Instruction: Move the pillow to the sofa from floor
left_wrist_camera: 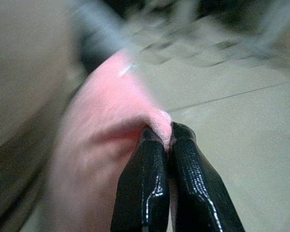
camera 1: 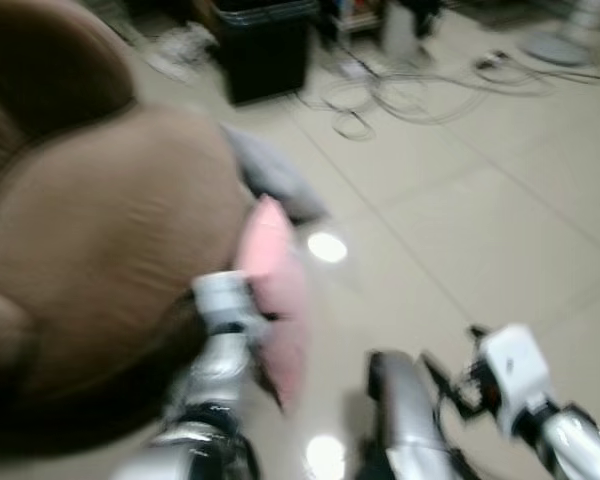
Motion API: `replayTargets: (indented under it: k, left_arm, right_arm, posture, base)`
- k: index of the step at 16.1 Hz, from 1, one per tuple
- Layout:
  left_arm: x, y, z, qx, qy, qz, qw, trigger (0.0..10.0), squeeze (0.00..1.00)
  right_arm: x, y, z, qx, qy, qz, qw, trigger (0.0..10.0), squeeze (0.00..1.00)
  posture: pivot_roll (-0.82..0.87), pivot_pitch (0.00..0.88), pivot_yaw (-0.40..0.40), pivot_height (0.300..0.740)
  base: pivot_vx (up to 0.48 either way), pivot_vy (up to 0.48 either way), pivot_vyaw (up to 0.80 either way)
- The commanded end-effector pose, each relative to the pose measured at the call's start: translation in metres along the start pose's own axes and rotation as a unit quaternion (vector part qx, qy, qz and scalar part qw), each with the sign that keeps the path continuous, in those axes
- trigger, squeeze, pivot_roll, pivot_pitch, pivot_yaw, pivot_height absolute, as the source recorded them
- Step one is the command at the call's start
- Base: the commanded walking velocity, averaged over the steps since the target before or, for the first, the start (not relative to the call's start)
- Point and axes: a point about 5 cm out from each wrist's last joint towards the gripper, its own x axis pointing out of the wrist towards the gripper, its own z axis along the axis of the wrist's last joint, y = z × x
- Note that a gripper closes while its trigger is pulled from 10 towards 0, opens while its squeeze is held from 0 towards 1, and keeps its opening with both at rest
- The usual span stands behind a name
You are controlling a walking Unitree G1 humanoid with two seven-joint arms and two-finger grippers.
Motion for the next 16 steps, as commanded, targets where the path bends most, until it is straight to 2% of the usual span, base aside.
replayTargets:
  k: [1,3,4,6,7,8,9,10,11,12,13,14,16]
  left_arm:
    - [0.01,-0.013,0.023,0.036,-0.054,-0.054,0.996,0.0,0.0]
    - [0.024,-0.032,0.056,0.083,-0.113,-0.114,0.984,0.0,0.0]
    - [0.031,-0.038,0.079,0.089,-0.147,-0.132,0.976,0.0,0.0]
    - [0.031,-0.034,0.115,0.119,-0.204,-0.144,0.961,0.0,0.0]
    - [0.03,-0.033,0.121,0.12,-0.213,-0.144,0.959,0.0,0.0]
    - [0.028,-0.032,0.131,0.126,-0.23,-0.141,0.955,0.0,0.0]
    - [0.021,-0.024,0.147,0.132,-0.259,-0.111,0.95,0.0,0.0]
    - [0.013,-0.008,0.155,0.149,-0.268,-0.057,0.95,0.0,0.0]
    - [0.01,0.002,0.155,0.156,-0.261,-0.03,0.952,0.1,0.0]
    - [0.008,0.006,0.156,0.155,-0.257,-0.018,0.954,4.0,0.0]
    - [0.005,0.016,0.154,0.144,-0.238,0.005,0.96,10.0,0.0]
    - [0.003,0.02,0.148,0.117,-0.21,-0.002,0.971,10.0,0.0]
    - [-0.001,0.021,0.139,0.115,-0.168,-0.002,0.979,10.0,0.0]
  right_arm:
    - [0.004,-0.008,-0.002,0.012,-0.001,-0.036,0.999,10.0,0.0]
    - [0.021,-0.016,0.008,0.05,-0.033,-0.077,0.995,10.0,0.0]
    - [0.035,-0.018,0.013,0.067,-0.051,-0.089,0.992,10.0,0.0]
    - [0.052,-0.012,0.025,0.09,-0.089,-0.092,0.988,10.0,0.0]
    - [0.055,-0.01,0.027,0.09,-0.091,-0.091,0.988,10.0,0.0]
    - [0.06,-0.009,0.031,0.092,-0.1,-0.088,0.987,10.0,0.0]
    - [0.064,-0.004,0.039,0.094,-0.116,-0.078,0.986,10.0,0.0]
    - [0.07,-0.001,0.047,0.103,-0.133,-0.072,0.983,10.0,0.0]
    - [0.074,-0.002,0.048,0.109,-0.137,-0.075,0.982,10.0,0.0]
    - [0.076,-0.003,0.048,0.117,-0.137,-0.078,0.98,10.0,0.0]
    - [0.08,-0.003,0.049,0.126,-0.138,-0.083,0.979,10.0,0.0]
    - [0.083,-0.002,0.052,0.12,-0.139,-0.083,0.98,10.0,0.0]
    - [0.085,0.002,0.059,0.11,-0.147,-0.08,0.98,10.0,0.0]
  posture:
    - [-0.17,0.0,0.095,0.512]
    - [-0.12,0.0,0.114,0.512]
    - [-0.09,0.0,0.116,0.512]
    - [-0.04,0.0,0.113,0.522]
    - [-0.03,0.0,0.113,0.527]
    - [-0.02,0.0,0.106,0.537]
    - [-0.01,0.0,0.092,0.547]
    - [-0.01,0.0,0.086,0.562]
    - [-0.01,0.0,0.082,0.572]
    - [0.0,0.0,0.084,0.577]
    - [-0.01,0.0,0.091,0.587]
    - [-0.03,0.0,0.105,0.597]
    - [-0.06,0.0,0.131,0.617]
  base:
    - [0.0,0.0,0.0]
    - [0.0,0.0,0.0]
    - [0.0,0.0,0.0]
    - [0.0,0.0,0.0]
    - [0.0,0.0,0.0]
    - [0.0,0.0,0.0]
    - [0.0,0.0,0.0]
    - [0.0,0.0,0.0]
    - [0.0,0.0,0.0]
    - [0.0,0.0,0.0]
    - [0.0,0.0,0.0]
    - [0.0,0.0,0.0]
    - [0.0,0.0,0.0]
